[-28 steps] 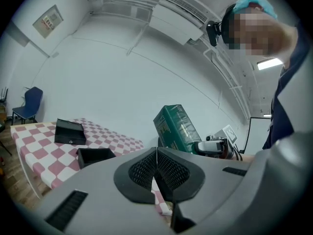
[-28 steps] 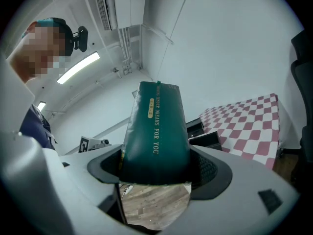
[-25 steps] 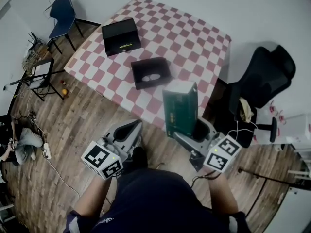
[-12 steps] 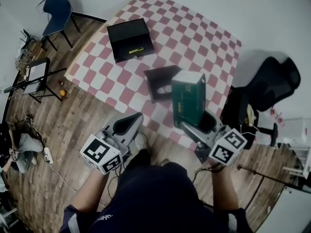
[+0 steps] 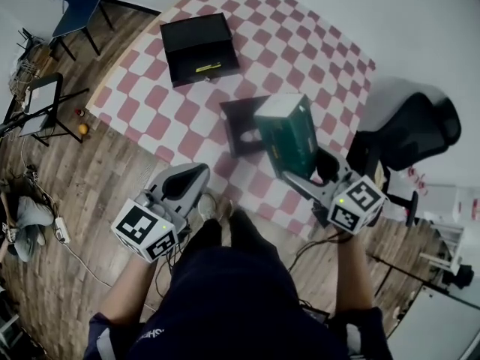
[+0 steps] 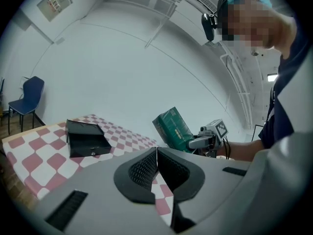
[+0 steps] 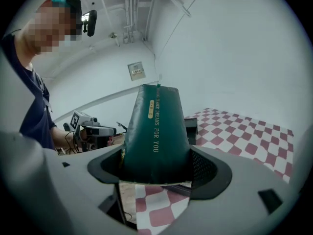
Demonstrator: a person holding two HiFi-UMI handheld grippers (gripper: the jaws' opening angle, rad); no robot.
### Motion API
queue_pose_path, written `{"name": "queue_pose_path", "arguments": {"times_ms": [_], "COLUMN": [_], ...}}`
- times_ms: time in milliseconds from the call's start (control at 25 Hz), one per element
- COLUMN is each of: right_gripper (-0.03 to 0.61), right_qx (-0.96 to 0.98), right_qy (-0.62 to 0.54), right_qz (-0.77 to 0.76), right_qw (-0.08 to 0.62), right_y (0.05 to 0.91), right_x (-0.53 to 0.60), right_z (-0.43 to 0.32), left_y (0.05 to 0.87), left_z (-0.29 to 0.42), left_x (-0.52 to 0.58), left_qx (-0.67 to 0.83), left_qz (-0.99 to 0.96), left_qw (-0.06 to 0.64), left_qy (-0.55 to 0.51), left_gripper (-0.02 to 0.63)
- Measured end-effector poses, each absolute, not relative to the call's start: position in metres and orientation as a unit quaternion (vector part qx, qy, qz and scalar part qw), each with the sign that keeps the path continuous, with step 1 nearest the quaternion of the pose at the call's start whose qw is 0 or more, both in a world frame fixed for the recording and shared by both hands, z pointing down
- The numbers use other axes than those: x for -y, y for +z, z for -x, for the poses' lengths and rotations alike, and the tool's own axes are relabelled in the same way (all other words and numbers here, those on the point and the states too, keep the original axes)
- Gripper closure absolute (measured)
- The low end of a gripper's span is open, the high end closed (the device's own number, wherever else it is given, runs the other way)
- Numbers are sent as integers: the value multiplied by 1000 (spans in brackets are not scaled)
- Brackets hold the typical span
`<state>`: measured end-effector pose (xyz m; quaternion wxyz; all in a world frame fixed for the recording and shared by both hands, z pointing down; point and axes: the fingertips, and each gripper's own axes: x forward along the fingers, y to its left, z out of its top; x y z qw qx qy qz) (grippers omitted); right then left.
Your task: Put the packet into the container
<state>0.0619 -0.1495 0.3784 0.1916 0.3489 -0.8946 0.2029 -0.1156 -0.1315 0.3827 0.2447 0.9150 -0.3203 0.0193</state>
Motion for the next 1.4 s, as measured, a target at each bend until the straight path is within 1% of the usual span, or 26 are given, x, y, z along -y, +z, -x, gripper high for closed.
{"name": "queue_pose_path", "arguments": {"times_ms": [200,520,600,840,1080,1280,1400], "right_gripper": [181,181,181,181,181,181,181], "right_qx": [904,885,877,853,826,819,809], "right_qy": [155,62,40,-4,-51,-66,-95], "right_qz": [-298,-179,-146,-63,1,29,40], "right_qw": [266,427,455,517,562,569,579], "right_y": [399,443,457,498,526,535,533], "right_x": [179,215,220,229,235,239,242], "right_z": [-72,-81,-80,-82,-82,-80,-80], "left_y": [391,410,416,437,452,461,465], "left_z": [114,107,107,102,99,96,95], "left_x": [145,158,160,160,159,159,159], "left_qx": [333,366,379,406,424,431,433], "left_qz": [-909,-891,-884,-865,-850,-844,-842], "left_qw": [248,266,272,293,310,317,319], "left_qy": [25,37,37,43,43,44,43], "left_gripper": [576,575,575,576,576,576,576]}}
